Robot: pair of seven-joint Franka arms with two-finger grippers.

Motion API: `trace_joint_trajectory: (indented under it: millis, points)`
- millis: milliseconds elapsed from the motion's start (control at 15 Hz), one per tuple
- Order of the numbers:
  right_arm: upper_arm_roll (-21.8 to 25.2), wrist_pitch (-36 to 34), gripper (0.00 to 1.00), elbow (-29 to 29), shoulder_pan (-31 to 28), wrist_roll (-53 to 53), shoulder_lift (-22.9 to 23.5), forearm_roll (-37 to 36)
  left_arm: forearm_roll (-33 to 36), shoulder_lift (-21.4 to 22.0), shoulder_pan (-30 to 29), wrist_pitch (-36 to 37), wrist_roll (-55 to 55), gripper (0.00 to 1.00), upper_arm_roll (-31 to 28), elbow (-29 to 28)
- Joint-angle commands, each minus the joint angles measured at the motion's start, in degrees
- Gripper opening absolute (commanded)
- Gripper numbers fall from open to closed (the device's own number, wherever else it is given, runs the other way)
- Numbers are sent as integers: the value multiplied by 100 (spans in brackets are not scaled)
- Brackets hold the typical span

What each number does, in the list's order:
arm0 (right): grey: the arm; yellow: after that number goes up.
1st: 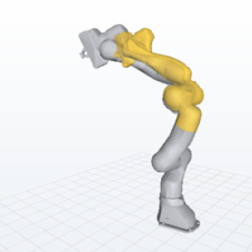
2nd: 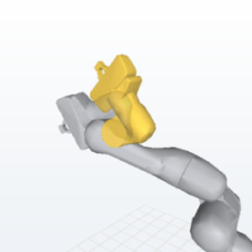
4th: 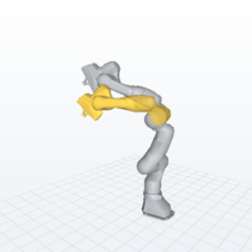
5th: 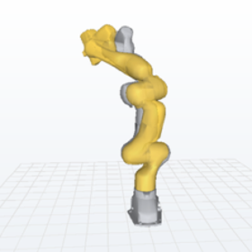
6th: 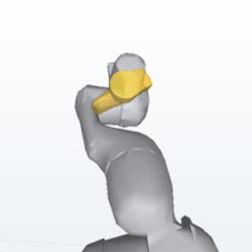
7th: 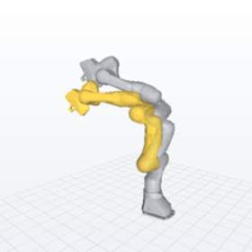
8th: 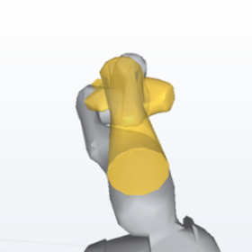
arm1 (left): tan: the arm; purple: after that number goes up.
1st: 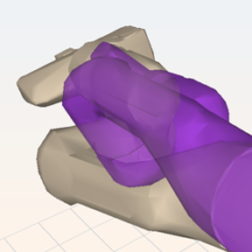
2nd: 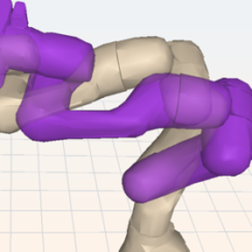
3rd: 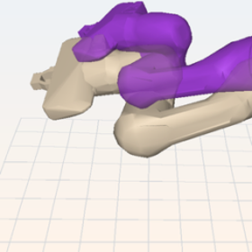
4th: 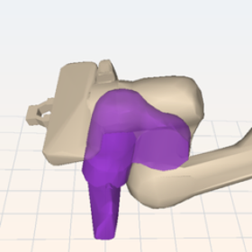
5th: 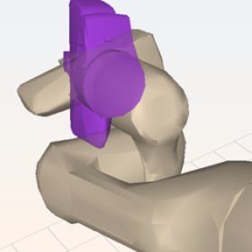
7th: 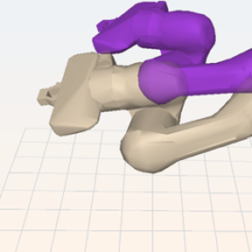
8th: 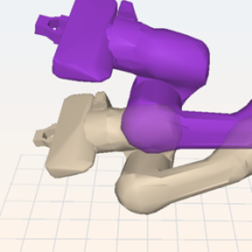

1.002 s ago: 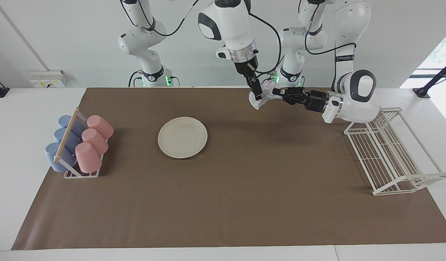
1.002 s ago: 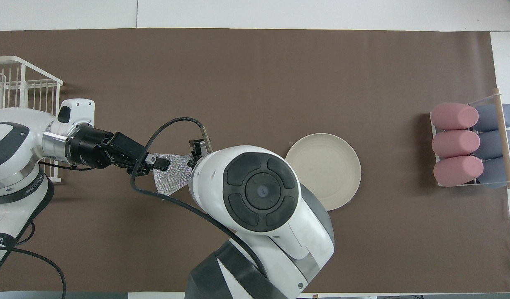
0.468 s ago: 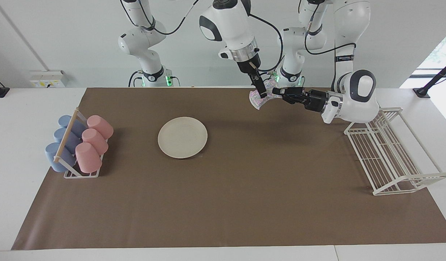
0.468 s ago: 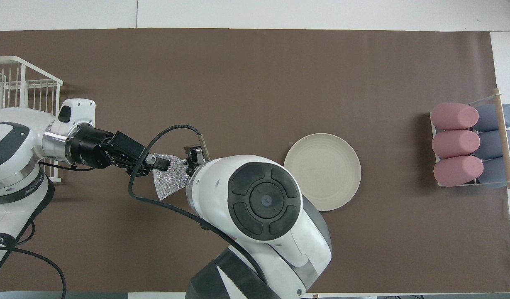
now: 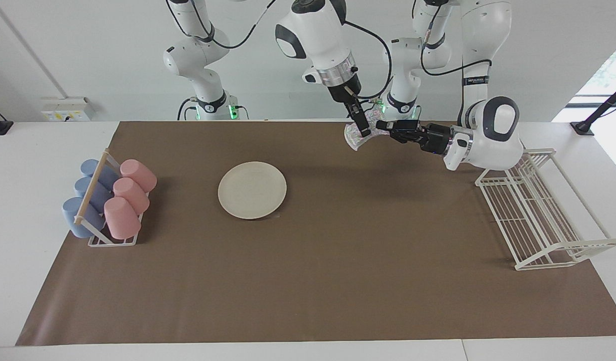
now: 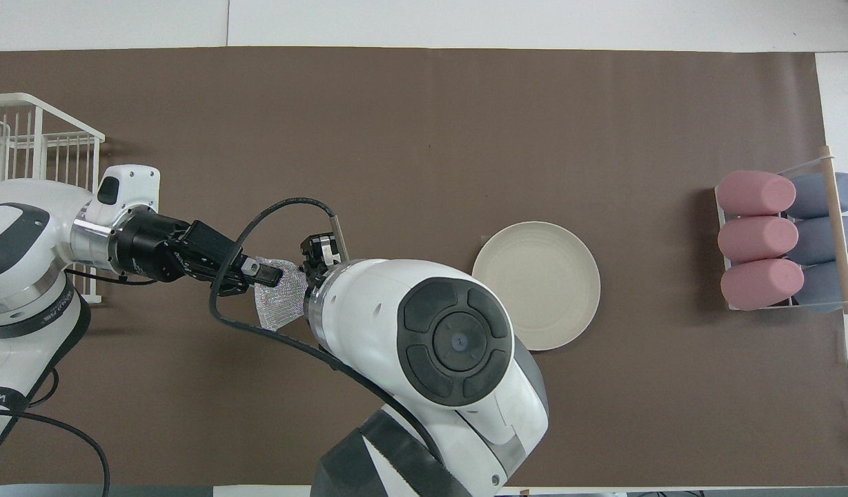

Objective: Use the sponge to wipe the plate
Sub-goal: 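Grasp the sponge with the right gripper from the left gripper, then carry the sponge to the plate with the right gripper while the left gripper opens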

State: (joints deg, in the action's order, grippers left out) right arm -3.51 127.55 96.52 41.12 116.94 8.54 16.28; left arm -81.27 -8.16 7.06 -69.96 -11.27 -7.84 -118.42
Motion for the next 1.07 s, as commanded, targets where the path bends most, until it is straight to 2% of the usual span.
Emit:
trace_joint_trajectory:
  millis: [0,468,535,601,668,802,1002]
  points:
    - [-9,218,0,333,2,-154,-186,68,-64,34,5,96,99,0,-16,-23]
    - [-9,156,0,342,-16,-162,-195,24,-11,69,5,114,90,0,-7,-23]
    - [0,130,0,350,-33,-171,-195,-19,6,112,14,105,90,14,-7,-23]
    - [0,43,0,350,-60,-206,-212,-107,50,182,23,88,116,94,-7,-23]
    - [9,-80,0,350,-103,-293,-221,-221,224,244,40,53,151,100,-7,-23]
    - [9,-361,0,368,-209,-583,-247,-414,322,280,41,26,152,100,-7,-14]
    - [0,-1151,0,586,-472,-1556,-422,-844,646,297,6,9,230,100,-16,56]
